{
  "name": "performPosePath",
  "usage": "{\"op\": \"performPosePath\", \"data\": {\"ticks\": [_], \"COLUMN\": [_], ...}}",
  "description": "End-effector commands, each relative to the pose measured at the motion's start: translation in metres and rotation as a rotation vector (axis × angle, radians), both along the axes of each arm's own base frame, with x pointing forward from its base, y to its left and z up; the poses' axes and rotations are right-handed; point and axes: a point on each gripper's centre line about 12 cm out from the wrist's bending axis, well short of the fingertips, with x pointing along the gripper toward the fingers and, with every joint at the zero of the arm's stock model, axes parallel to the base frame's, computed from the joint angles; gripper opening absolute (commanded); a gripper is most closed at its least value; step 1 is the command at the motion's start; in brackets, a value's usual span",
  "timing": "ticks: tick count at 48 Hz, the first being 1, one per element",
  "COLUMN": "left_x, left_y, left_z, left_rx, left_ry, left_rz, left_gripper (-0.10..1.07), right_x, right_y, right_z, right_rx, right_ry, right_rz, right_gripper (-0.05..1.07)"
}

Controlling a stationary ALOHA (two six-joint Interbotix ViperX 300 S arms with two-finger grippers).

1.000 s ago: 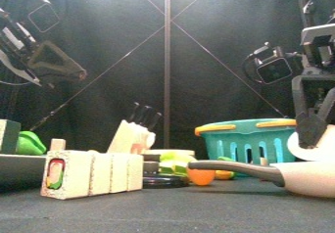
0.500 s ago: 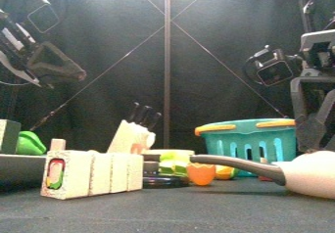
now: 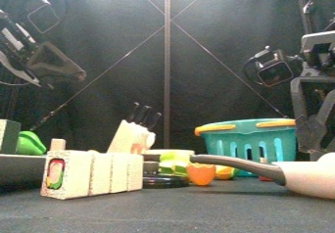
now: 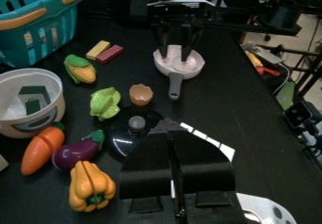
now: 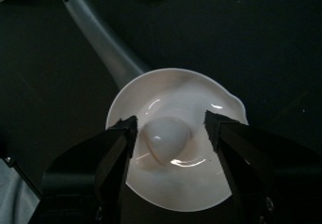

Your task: Place egg in pan

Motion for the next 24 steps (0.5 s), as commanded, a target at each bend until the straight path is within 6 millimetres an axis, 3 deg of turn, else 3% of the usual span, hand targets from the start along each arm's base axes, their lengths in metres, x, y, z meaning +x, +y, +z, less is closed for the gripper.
{"op": "performPosePath", "data": {"ticks": [1, 24], "left_x": [0.0027, 0.0020], "left_y": [-0.0007, -0.0006], "left_z": [0.0037, 0.0027], "left_rx": [-0.002, -0.003], "left_ry": [-0.014, -0.011], "left_rz": [-0.002, -0.001], "left_gripper": [0.12, 0.12], "right_x": [0.0027, 0.0084], "right_y": [0.0003, -0.0039], "right_z": [0.0058, 0.0128], "right_rx": [0.007, 0.016], "right_ry": [-0.021, -0.044], "right_rz": [0.002, -0.018], "right_gripper": [0.91, 0.91]}}
